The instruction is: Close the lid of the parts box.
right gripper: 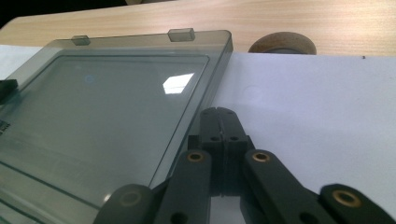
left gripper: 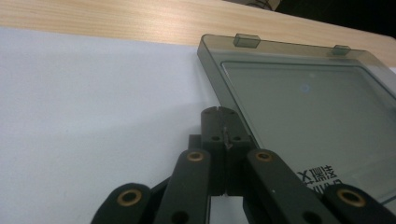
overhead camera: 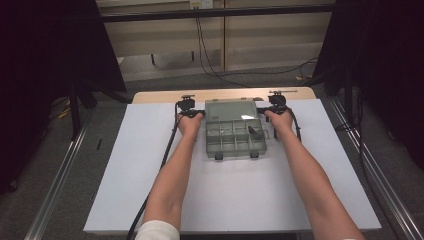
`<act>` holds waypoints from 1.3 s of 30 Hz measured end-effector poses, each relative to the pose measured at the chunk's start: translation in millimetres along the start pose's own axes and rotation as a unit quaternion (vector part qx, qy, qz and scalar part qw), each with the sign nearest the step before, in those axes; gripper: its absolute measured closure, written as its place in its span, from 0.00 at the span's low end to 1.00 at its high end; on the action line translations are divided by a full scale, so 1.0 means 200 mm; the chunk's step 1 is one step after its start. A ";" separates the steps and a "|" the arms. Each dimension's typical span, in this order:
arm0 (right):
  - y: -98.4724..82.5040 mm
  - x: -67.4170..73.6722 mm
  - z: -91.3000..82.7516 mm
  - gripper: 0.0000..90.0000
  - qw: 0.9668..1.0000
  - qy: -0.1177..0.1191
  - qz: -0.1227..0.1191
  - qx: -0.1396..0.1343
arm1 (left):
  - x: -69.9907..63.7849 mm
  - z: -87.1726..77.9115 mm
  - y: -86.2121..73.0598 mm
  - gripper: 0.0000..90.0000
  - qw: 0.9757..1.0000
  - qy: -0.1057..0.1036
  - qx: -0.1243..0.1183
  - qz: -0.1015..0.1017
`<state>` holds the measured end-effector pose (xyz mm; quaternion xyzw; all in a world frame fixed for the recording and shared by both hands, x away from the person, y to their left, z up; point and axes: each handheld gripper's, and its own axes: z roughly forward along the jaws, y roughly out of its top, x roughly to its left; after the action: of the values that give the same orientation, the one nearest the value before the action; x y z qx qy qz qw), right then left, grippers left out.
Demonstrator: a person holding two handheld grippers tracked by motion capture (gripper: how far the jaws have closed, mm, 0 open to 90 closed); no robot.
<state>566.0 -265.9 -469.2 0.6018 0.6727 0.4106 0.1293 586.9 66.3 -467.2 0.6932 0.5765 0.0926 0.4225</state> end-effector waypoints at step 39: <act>0.02 0.08 -0.30 1.00 0.994 0.048 -0.085 -0.054 | -0.13 -0.32 0.03 1.00 0.994 -0.041 -0.055 0.087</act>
<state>524.2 -275.9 -423.4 0.5141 0.7034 0.4627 0.1637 543.1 74.2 -414.1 0.7196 0.4901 0.1320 0.4738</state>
